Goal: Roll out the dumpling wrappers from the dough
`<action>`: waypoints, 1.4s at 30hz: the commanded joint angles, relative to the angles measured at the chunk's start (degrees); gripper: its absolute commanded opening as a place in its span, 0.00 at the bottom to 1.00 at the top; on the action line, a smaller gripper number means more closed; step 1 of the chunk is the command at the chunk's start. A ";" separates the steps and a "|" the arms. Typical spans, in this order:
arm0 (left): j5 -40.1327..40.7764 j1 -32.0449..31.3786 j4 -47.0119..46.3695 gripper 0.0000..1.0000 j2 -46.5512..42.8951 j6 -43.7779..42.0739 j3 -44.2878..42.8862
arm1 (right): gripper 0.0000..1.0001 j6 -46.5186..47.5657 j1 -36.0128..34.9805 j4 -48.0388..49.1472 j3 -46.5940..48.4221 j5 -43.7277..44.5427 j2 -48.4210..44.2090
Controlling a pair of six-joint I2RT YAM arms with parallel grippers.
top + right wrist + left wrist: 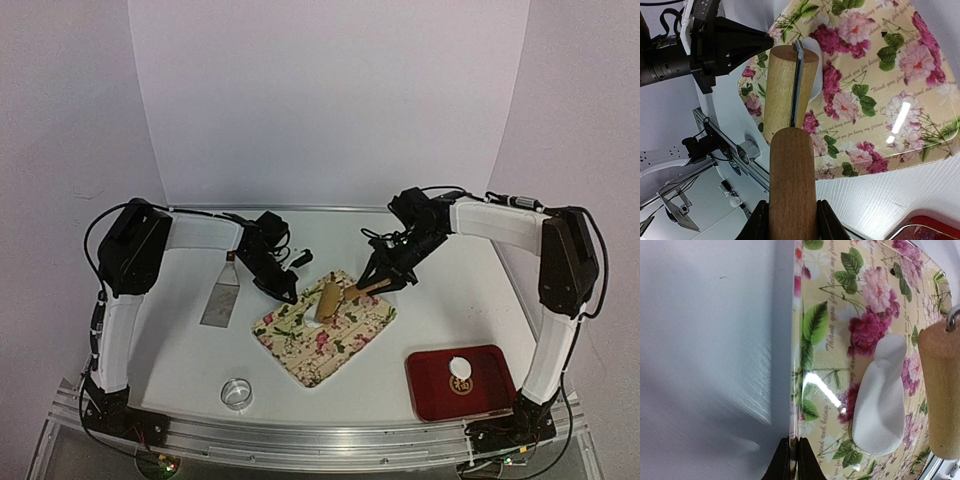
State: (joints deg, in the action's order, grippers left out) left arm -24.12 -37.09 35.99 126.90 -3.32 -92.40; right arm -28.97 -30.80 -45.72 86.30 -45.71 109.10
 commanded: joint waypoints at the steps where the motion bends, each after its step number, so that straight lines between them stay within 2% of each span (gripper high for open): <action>1: 5.12 -0.18 0.14 0.00 -2.27 2.05 2.56 | 0.00 -4.58 -2.88 1.64 2.66 1.12 -0.49; 11: 4.64 -0.18 -1.66 0.00 -3.64 2.74 6.45 | 0.00 -11.57 -5.23 6.68 1.40 4.46 1.78; 21: 4.42 -0.17 -2.78 0.00 -5.12 2.33 9.41 | 0.00 -15.78 -5.84 6.80 -2.97 9.21 2.18; 35: 5.17 -0.18 -2.66 0.00 -5.61 2.44 9.94 | 0.00 -19.78 -5.80 -1.71 -9.51 14.38 2.54; 42: 5.27 -0.18 -2.76 0.00 -5.79 2.39 10.14 | 0.00 -19.85 -5.84 -2.14 -12.33 15.12 4.22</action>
State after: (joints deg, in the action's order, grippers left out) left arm -23.83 -37.15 29.46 122.57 0.27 -84.19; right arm -45.11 -36.58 -32.23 78.91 -41.65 108.72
